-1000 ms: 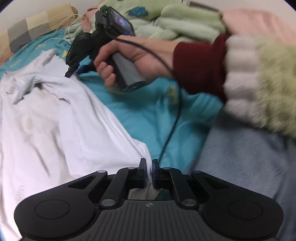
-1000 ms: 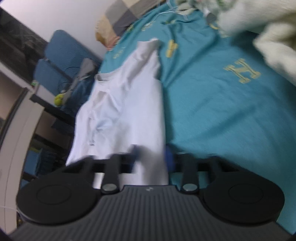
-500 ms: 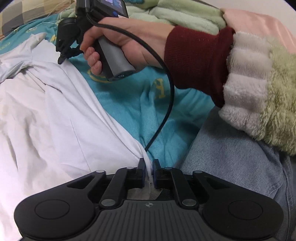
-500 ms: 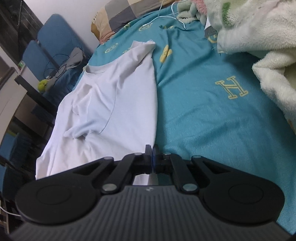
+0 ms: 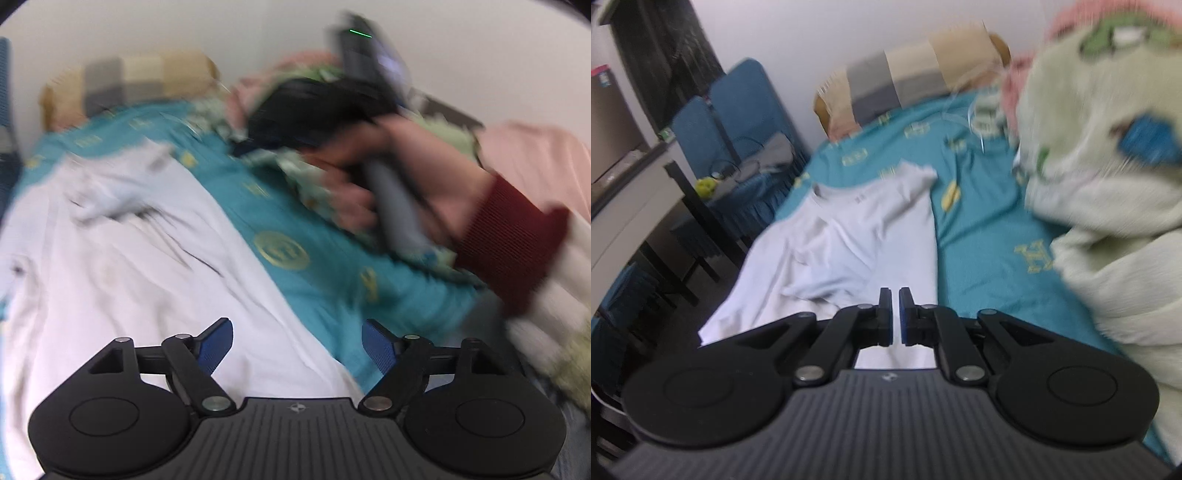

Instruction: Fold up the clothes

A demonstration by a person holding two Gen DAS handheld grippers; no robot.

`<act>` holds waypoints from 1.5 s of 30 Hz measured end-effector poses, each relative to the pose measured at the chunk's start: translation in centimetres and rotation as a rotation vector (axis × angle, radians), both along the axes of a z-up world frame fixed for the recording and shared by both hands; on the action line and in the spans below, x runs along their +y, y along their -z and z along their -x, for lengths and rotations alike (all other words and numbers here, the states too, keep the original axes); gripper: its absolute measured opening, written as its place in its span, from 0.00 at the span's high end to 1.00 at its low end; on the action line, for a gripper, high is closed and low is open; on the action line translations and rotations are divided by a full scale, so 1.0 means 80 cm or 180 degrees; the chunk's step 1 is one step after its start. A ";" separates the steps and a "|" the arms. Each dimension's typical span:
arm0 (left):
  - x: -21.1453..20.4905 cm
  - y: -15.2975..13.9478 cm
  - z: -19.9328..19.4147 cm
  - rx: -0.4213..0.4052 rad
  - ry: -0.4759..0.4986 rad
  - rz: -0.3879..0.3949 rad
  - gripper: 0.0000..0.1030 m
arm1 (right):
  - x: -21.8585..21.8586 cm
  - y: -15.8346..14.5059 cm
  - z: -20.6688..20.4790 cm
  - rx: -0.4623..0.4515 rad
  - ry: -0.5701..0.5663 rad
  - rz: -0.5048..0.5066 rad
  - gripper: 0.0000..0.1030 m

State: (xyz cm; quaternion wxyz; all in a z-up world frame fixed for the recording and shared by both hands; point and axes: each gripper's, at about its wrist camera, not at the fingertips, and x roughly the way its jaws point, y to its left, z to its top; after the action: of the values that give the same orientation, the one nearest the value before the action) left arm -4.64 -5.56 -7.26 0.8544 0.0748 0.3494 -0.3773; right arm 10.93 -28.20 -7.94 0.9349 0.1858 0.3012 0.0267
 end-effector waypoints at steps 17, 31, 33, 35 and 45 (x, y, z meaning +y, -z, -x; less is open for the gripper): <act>0.102 -0.056 -0.045 -0.0538 -0.1363 0.0130 0.00 | 0.054 -0.063 0.139 -0.0523 -0.0045 0.0219 0.30; 0.126 -0.046 -0.065 -0.0306 -0.1709 0.0252 0.00 | 0.072 -0.036 0.147 -0.0525 -0.0072 0.0261 0.18; 0.132 -0.046 -0.067 -0.0270 -0.1781 0.0282 0.00 | 0.072 -0.034 0.146 -0.0509 -0.0061 0.0247 0.18; 0.137 -0.046 -0.069 -0.0249 -0.1852 0.0300 0.00 | 0.072 -0.032 0.146 -0.0498 -0.0045 0.0258 0.18; 0.175 -0.069 -0.185 -0.0157 -0.2393 -0.0001 0.00 | 0.068 -0.016 0.139 -0.0340 -0.0022 0.0232 0.18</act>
State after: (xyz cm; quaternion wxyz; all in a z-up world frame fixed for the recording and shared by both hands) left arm 10.20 8.42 -1.73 0.9414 -0.0495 0.3318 -0.0353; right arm -0.16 -22.77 -6.67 0.9557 0.1488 0.2524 0.0288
